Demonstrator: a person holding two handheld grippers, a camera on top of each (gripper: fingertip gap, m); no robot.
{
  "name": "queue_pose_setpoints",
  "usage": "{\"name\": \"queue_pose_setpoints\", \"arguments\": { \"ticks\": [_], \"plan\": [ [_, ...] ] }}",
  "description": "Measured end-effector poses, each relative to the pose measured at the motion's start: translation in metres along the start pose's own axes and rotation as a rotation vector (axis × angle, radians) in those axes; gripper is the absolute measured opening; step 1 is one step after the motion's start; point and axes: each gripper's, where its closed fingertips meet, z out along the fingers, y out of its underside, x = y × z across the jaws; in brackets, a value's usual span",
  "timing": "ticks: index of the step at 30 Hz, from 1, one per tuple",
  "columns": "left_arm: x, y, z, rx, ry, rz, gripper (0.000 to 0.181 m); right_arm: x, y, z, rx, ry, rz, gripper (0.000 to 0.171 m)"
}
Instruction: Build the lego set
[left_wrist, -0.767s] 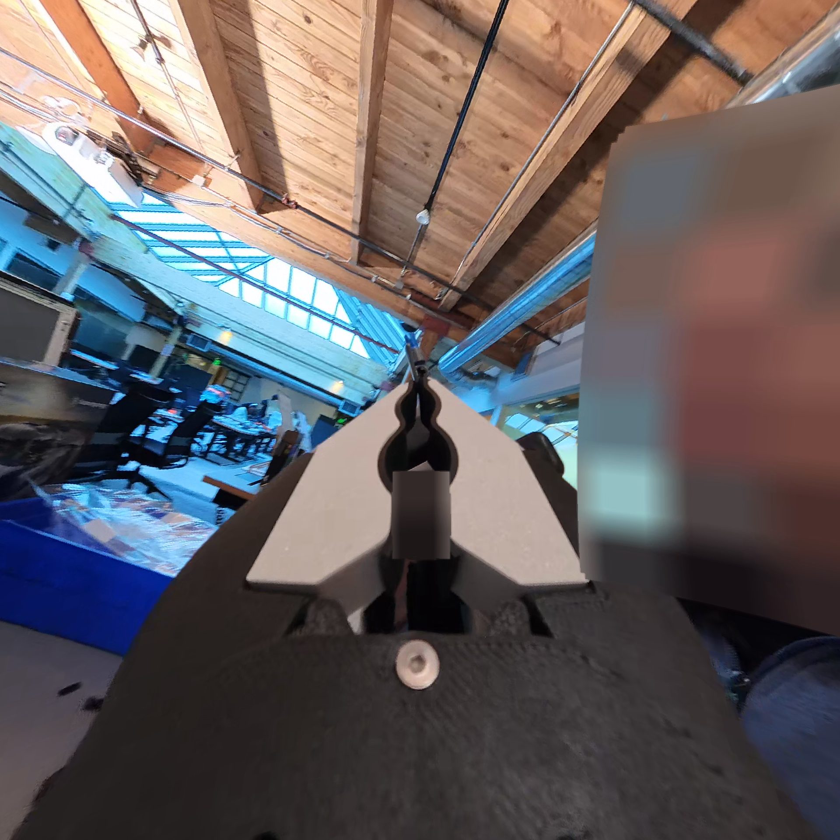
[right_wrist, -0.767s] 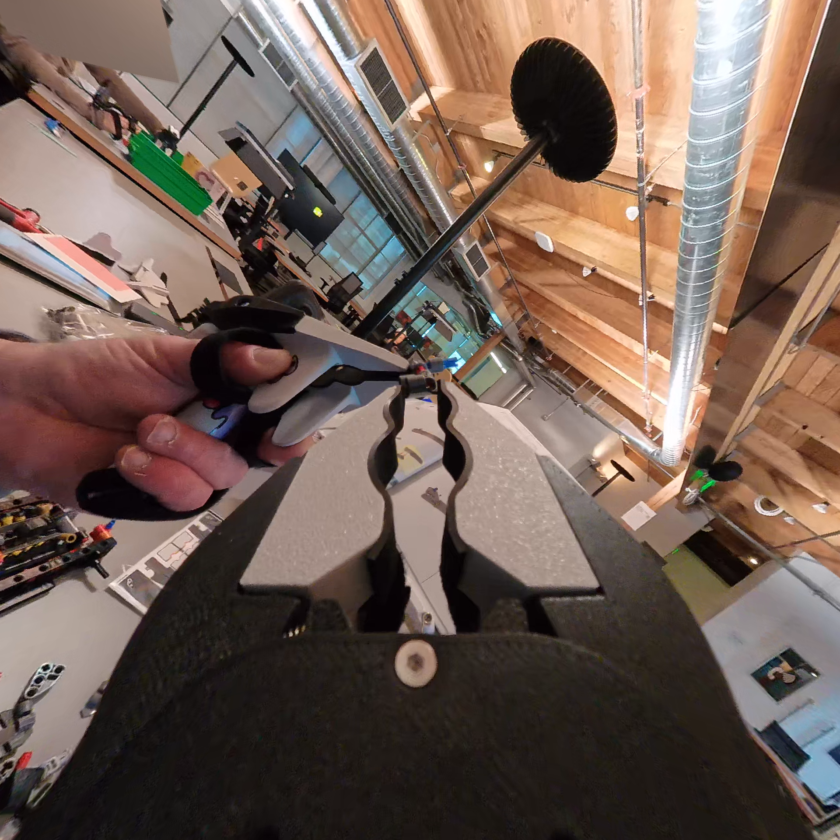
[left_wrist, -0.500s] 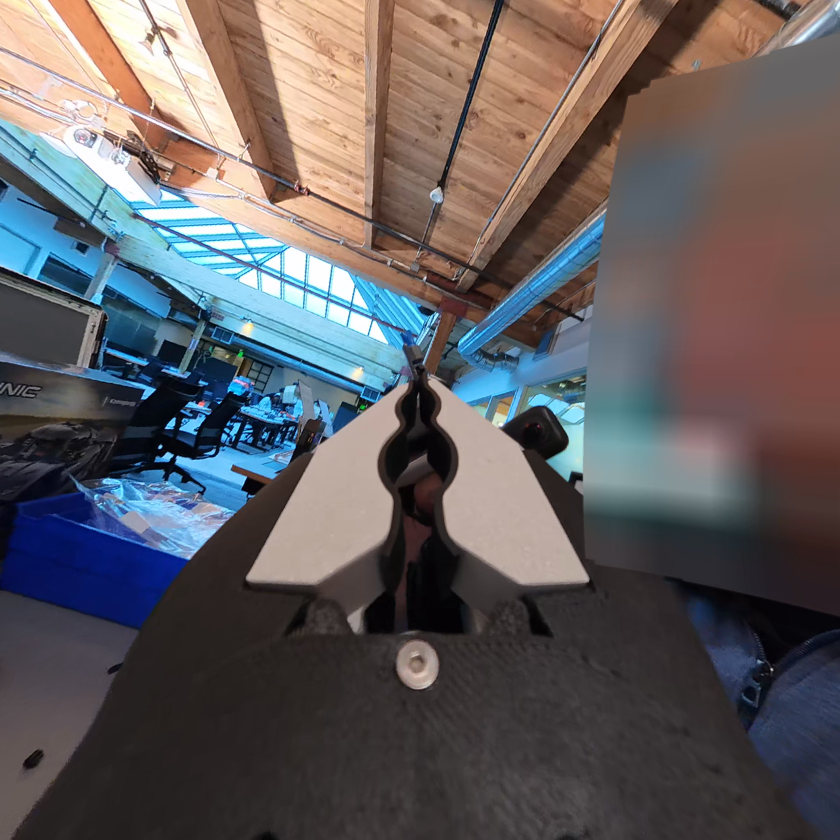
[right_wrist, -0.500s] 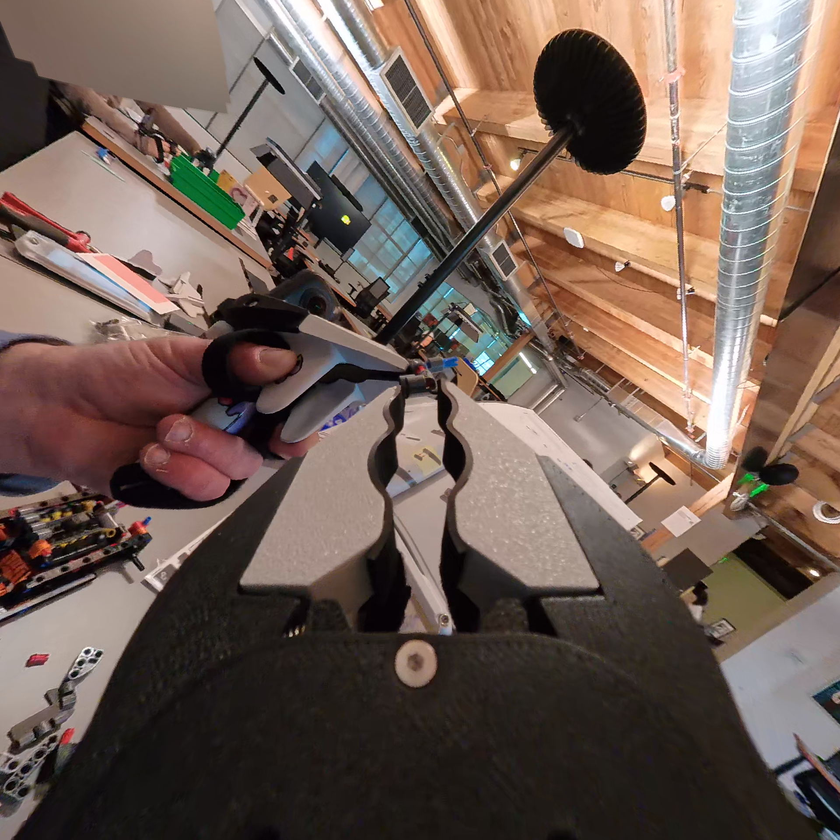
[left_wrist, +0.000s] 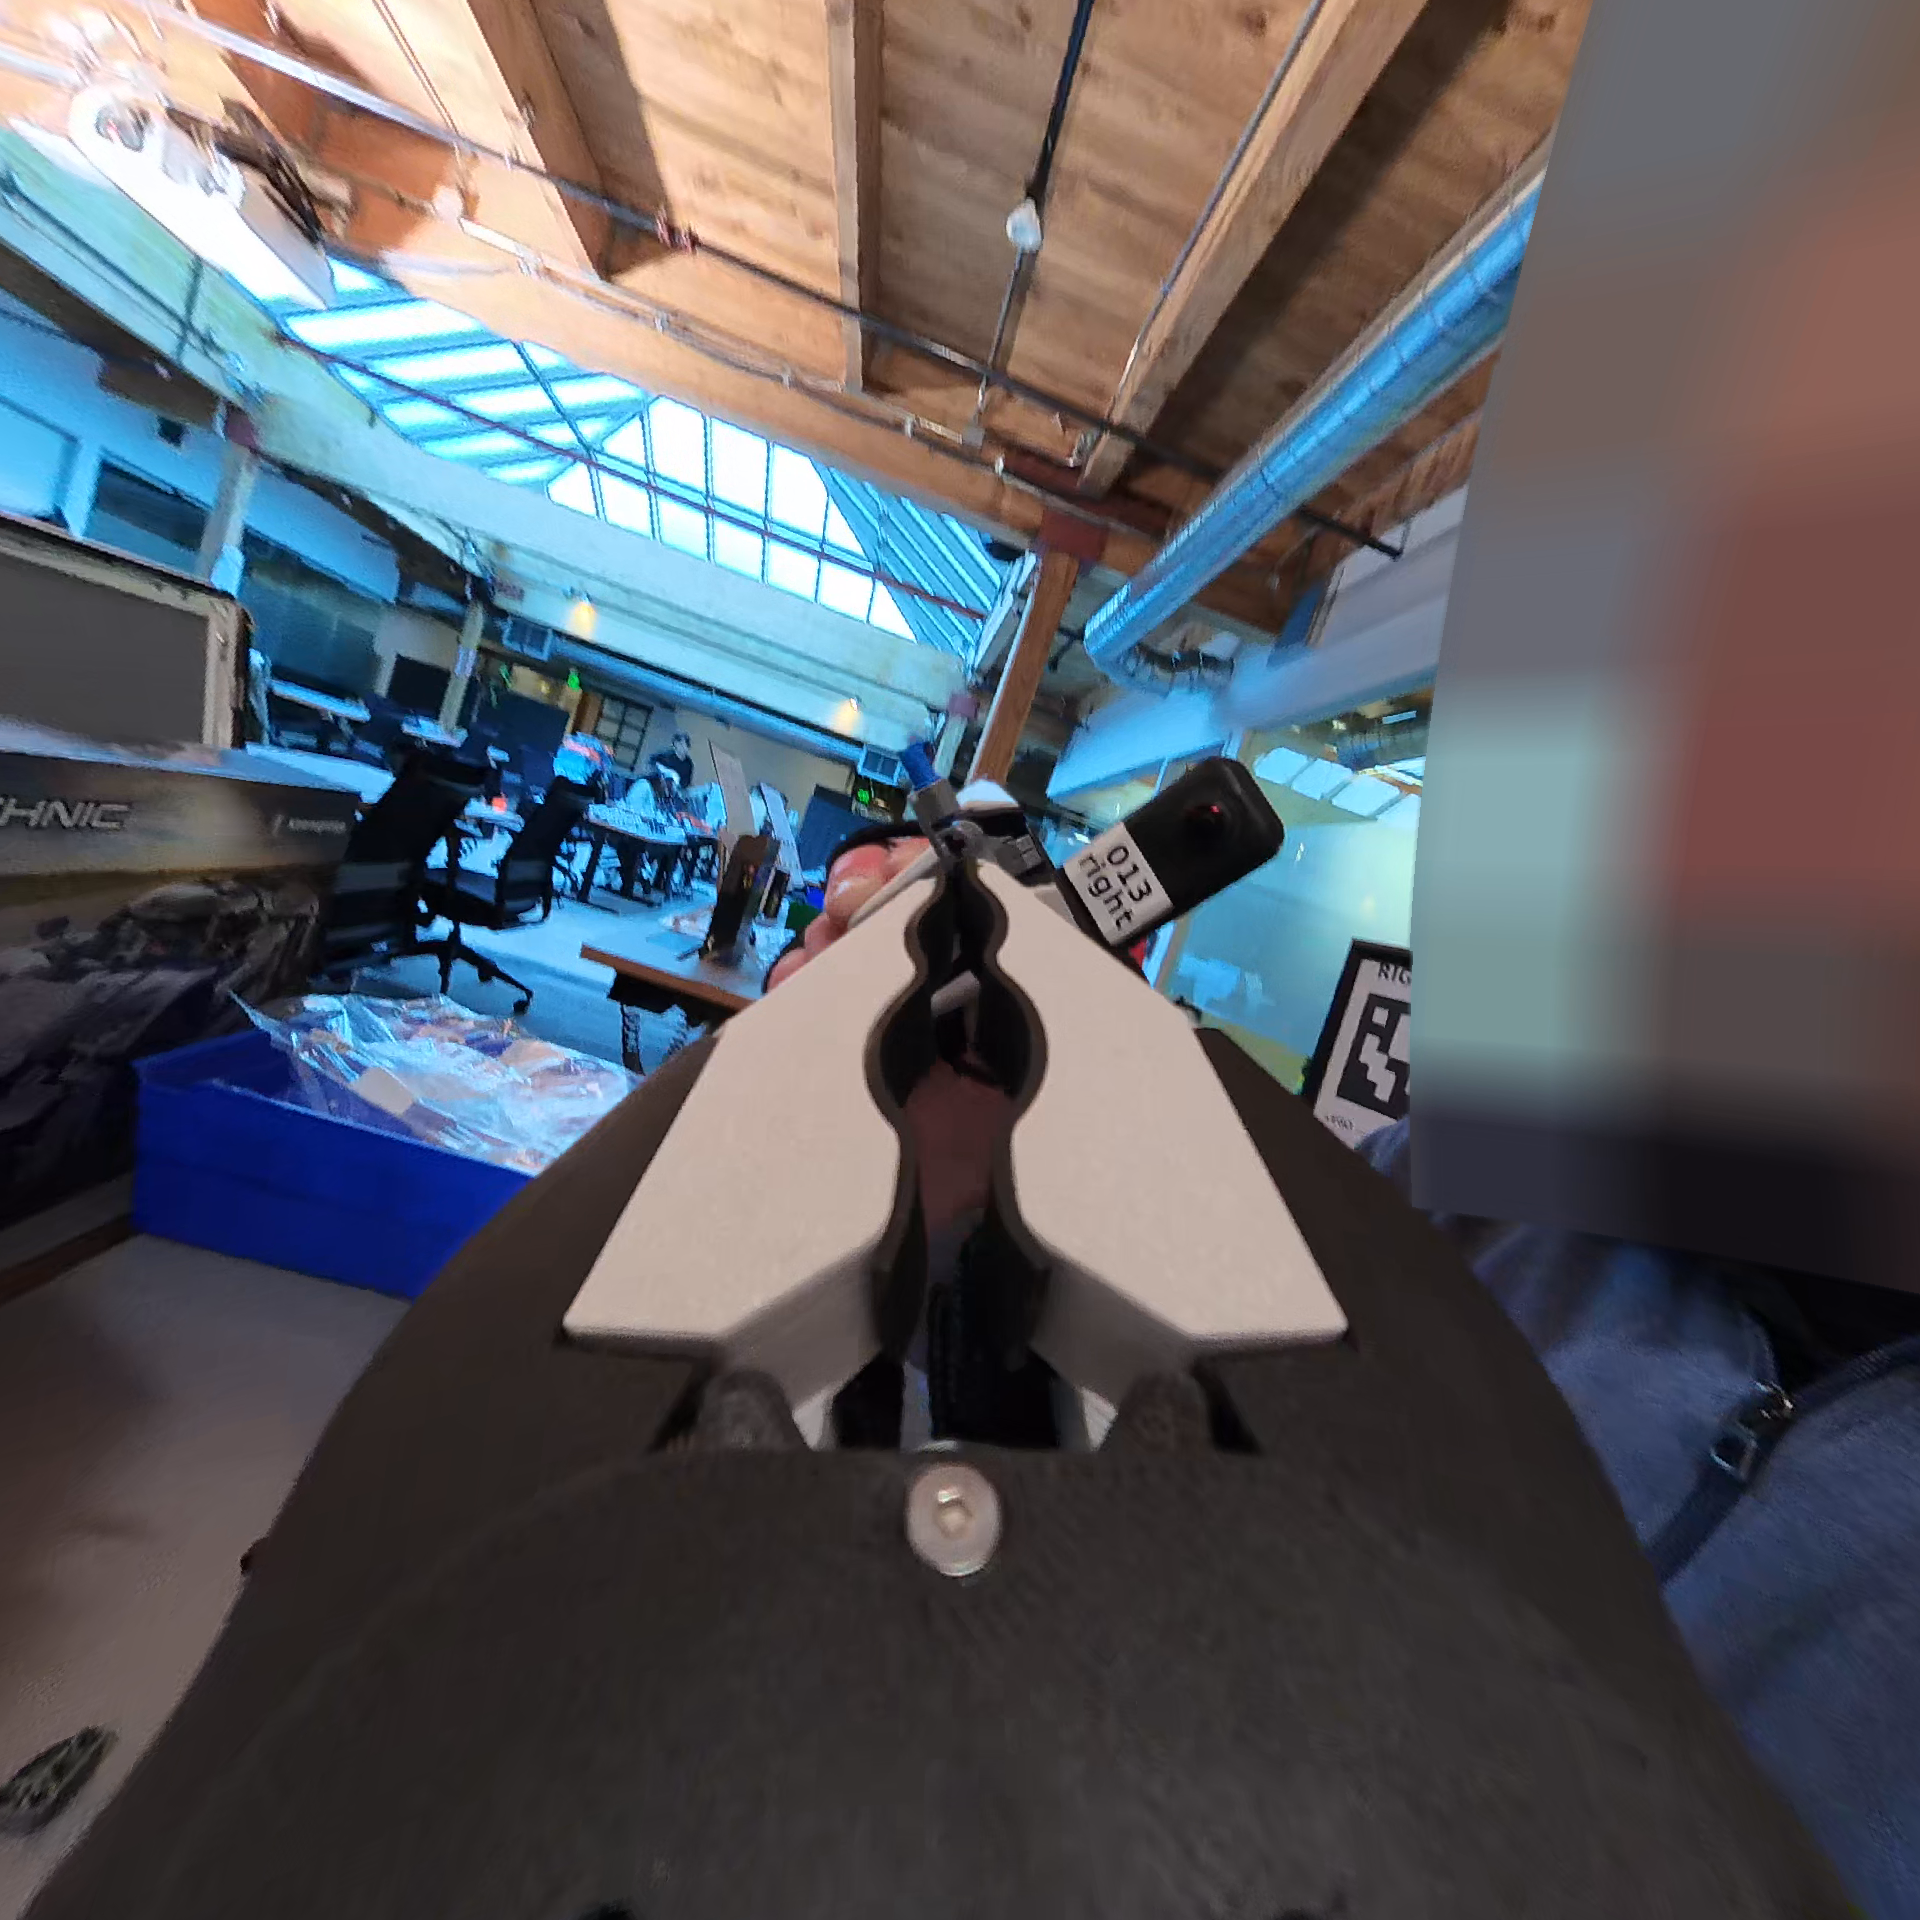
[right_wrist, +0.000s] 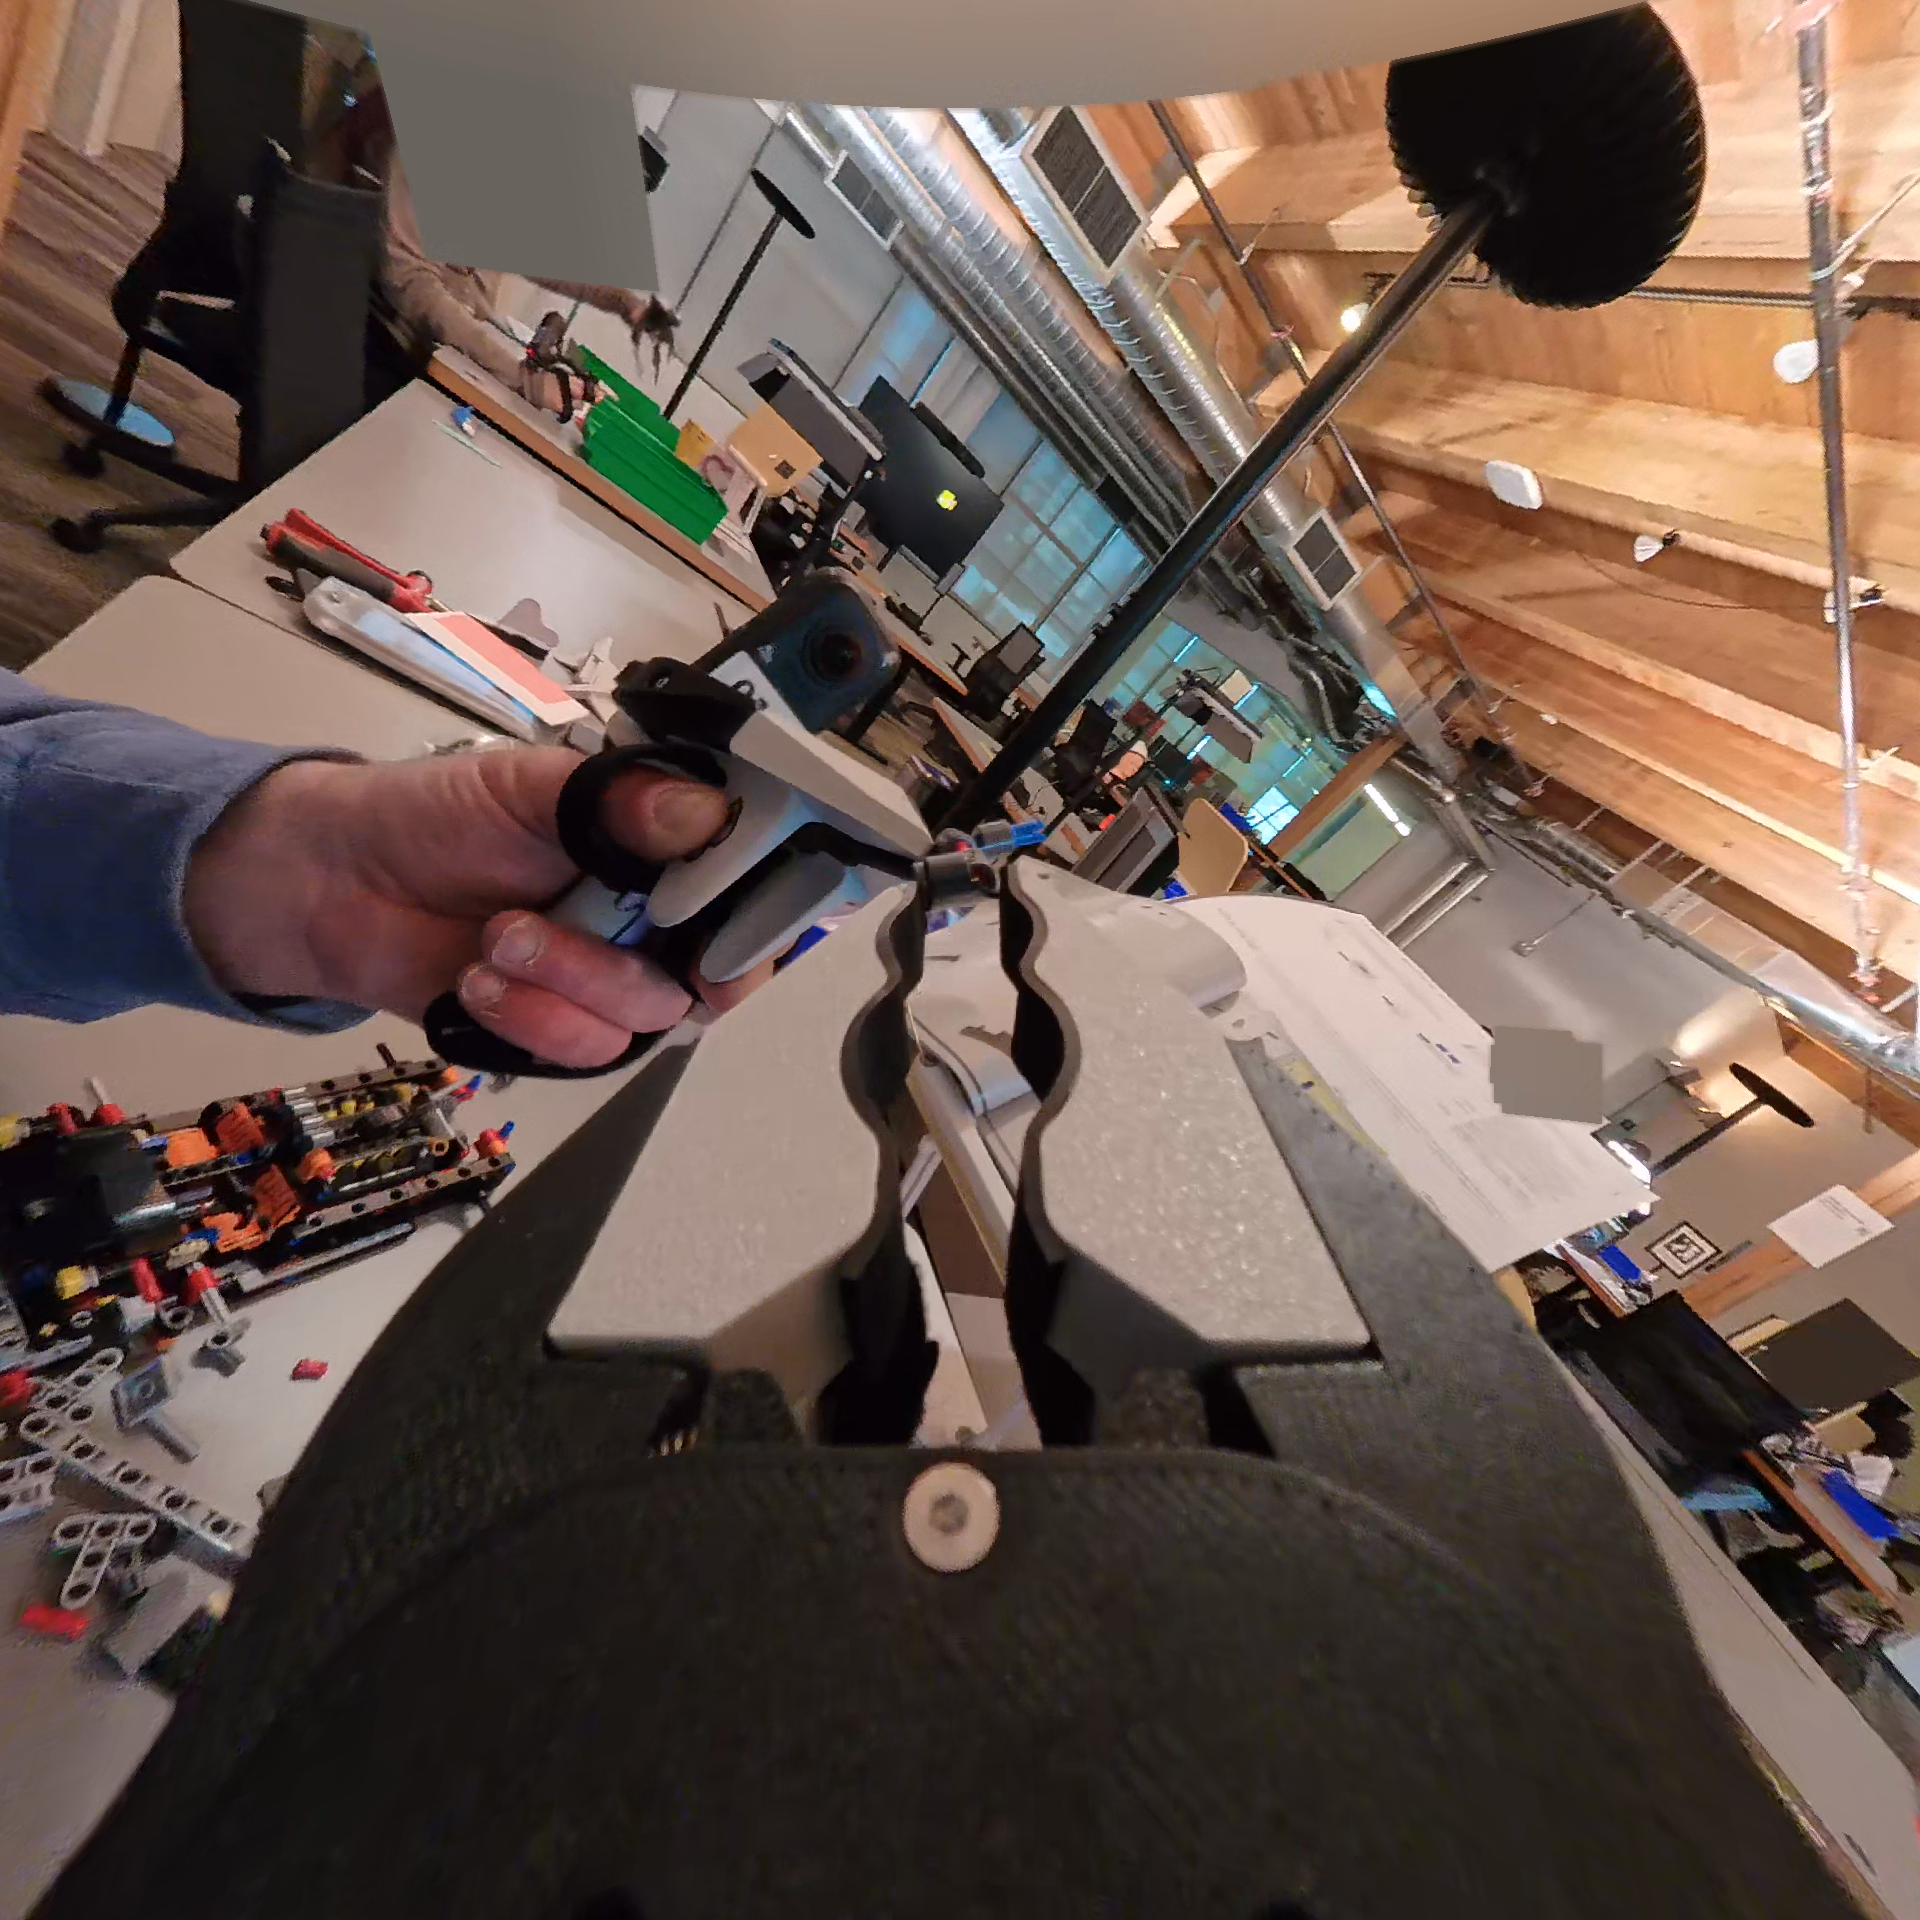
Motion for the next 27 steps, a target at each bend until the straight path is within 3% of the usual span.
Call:
{"name": "queue_pose_setpoints", "arguments": {
  "ticks": [1, 27],
  "plan": [
    [0.0, 0.002, 0.0, -0.012, 0.006, -0.006, 0.0, -0.001, 0.001, -0.001, -0.002, -0.014, 0.002, 0.011],
    [-0.002, 0.026, -0.003, -0.307, -0.034, 0.116, 0.0, -0.012, 0.018, -0.011, -0.097, -0.214, 0.048, 0.011]
  ]
}}
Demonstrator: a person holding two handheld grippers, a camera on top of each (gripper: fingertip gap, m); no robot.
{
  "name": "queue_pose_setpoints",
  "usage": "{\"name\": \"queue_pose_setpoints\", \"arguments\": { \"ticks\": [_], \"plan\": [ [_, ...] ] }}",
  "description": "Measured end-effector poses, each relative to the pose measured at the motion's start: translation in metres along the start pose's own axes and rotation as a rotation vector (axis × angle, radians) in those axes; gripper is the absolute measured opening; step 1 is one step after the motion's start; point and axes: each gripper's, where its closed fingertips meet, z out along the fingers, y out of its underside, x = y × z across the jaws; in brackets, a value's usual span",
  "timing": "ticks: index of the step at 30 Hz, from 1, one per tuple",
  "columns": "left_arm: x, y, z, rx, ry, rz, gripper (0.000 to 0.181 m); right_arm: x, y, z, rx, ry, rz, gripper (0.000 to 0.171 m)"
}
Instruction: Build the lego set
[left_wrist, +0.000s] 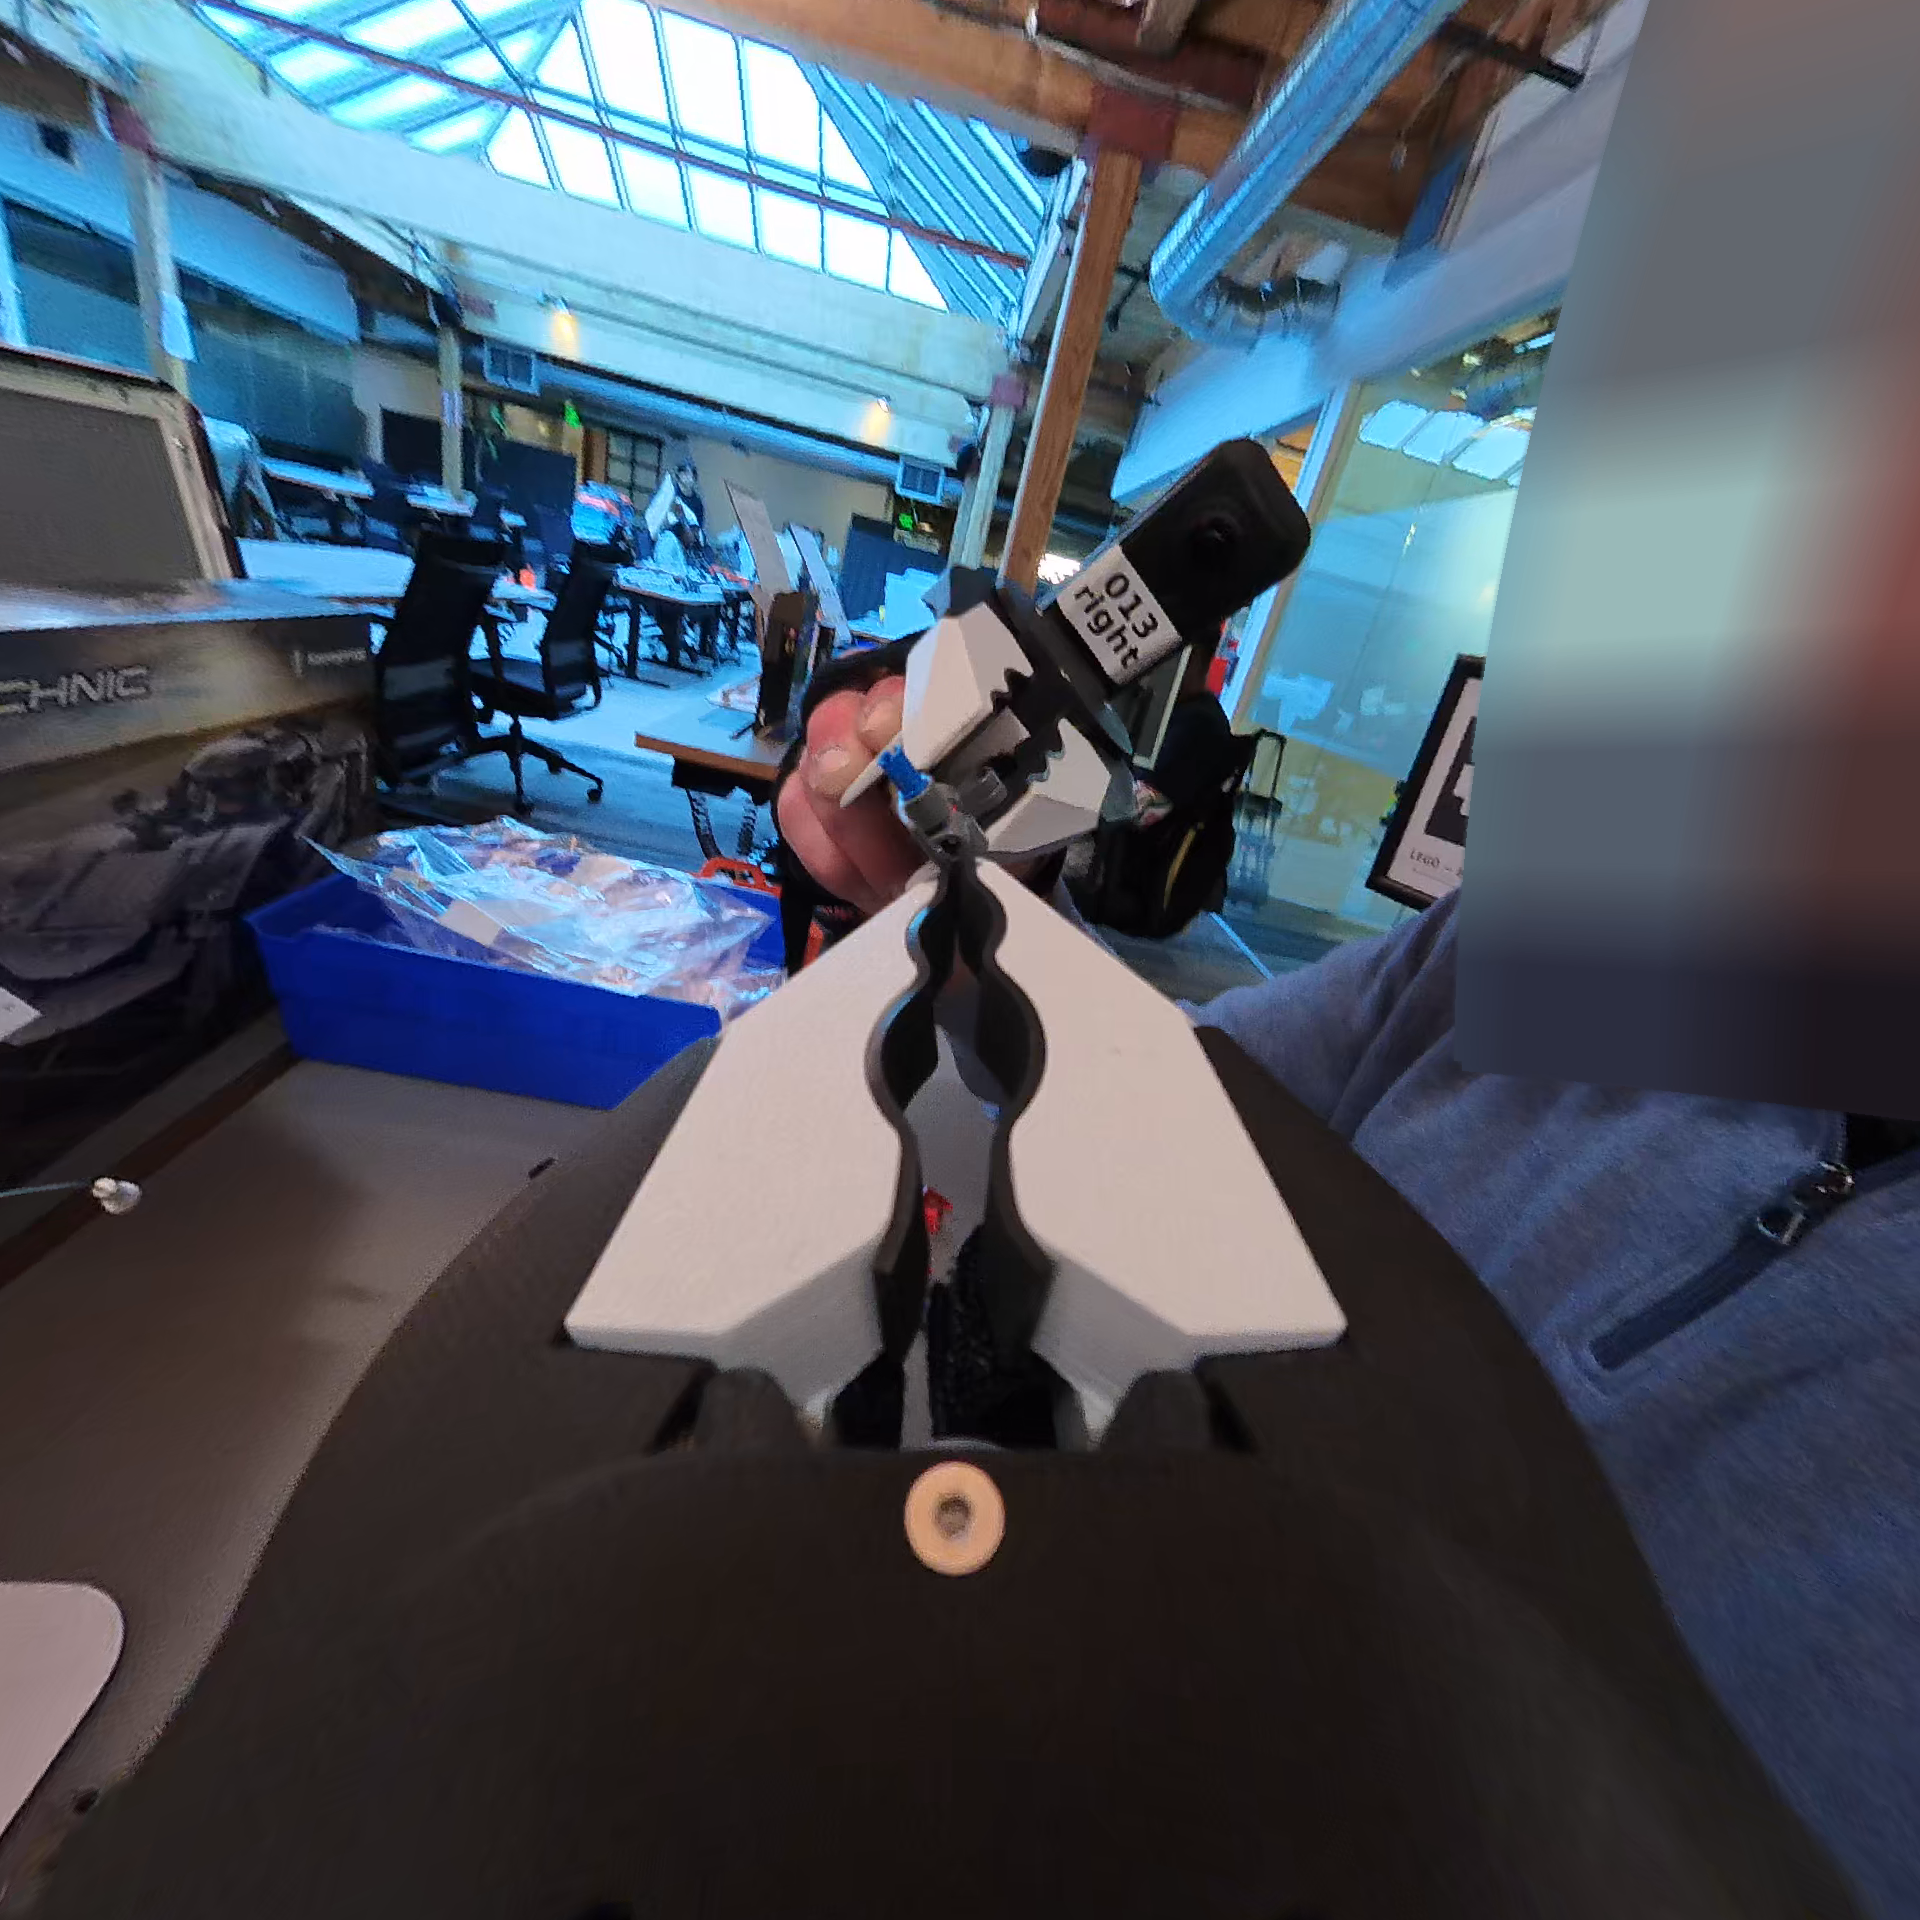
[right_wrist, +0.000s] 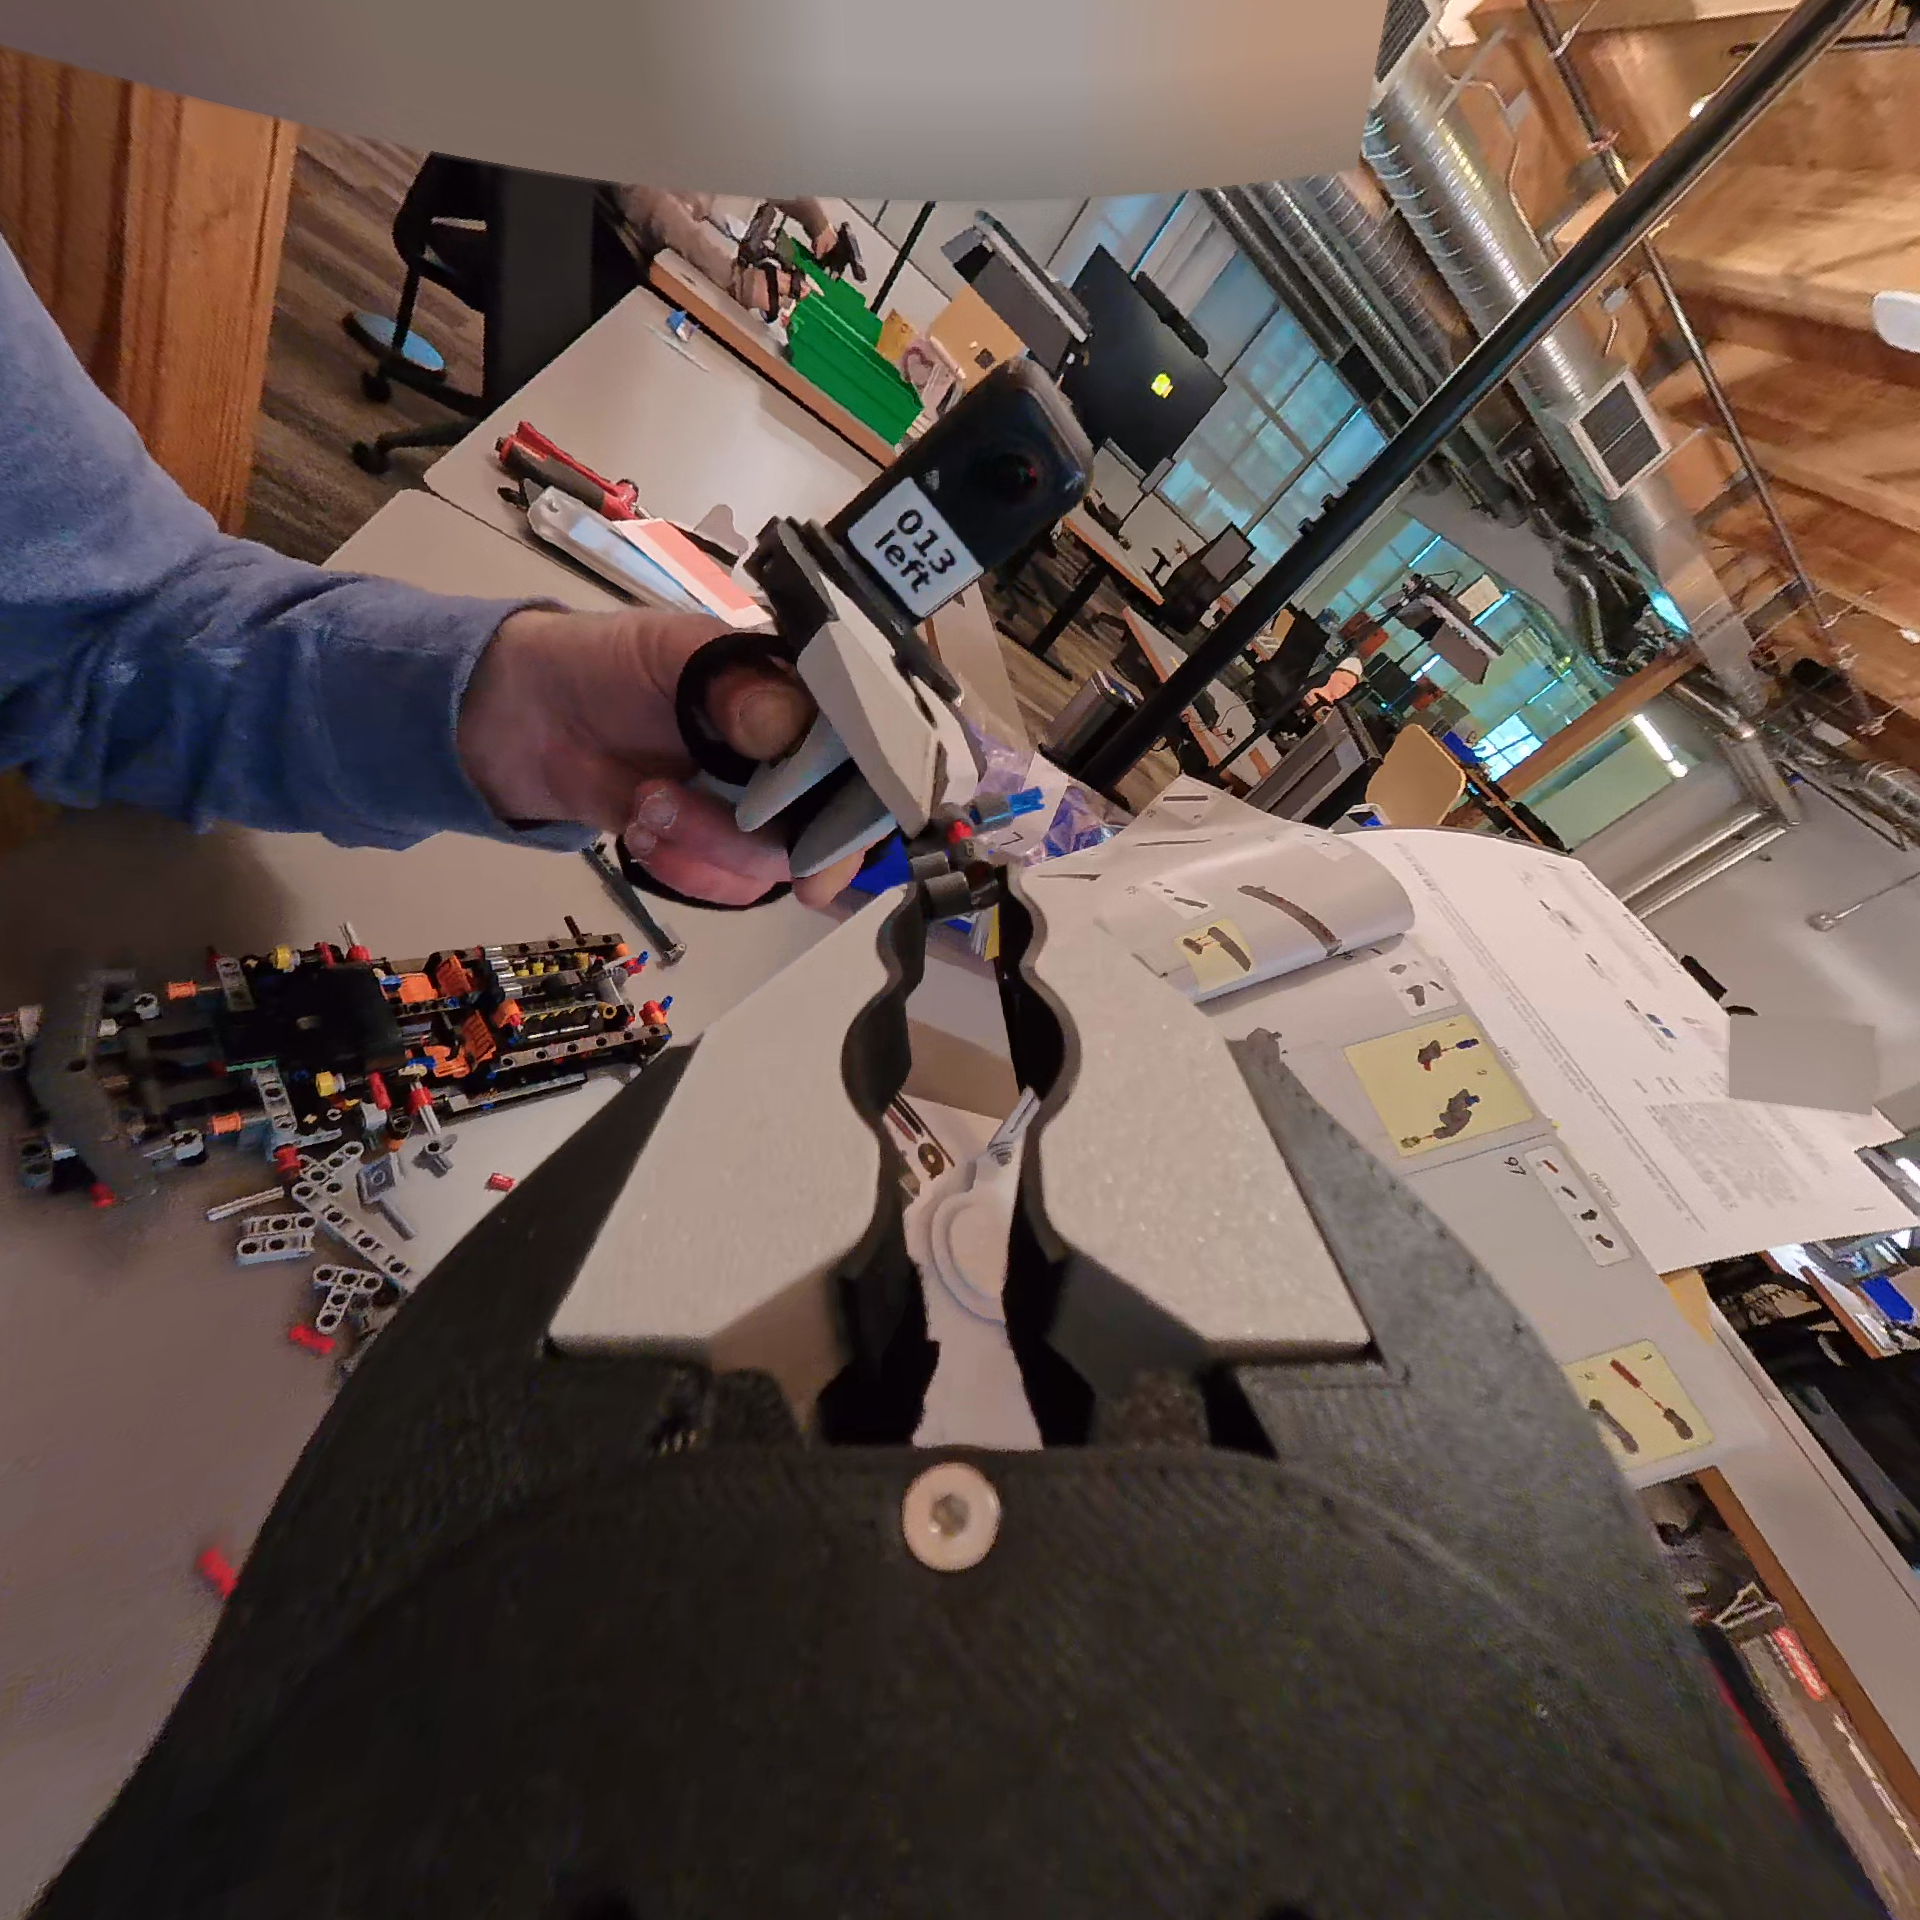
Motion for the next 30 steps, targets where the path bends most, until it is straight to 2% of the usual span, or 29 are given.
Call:
{"name": "queue_pose_setpoints", "arguments": {
  "ticks": [16, 30],
  "plan": [
    [-0.007, 0.025, 0.001, -0.157, -0.017, 0.011, 0.0, -0.013, 0.021, -0.002, -0.062, -0.049, 0.017, 0.011],
    [-0.004, 0.02, 0.006, -0.069, 0.076, -0.098, 0.0, -0.012, 0.019, -0.008, -0.008, -0.014, 0.043, 0.011]
  ]
}}
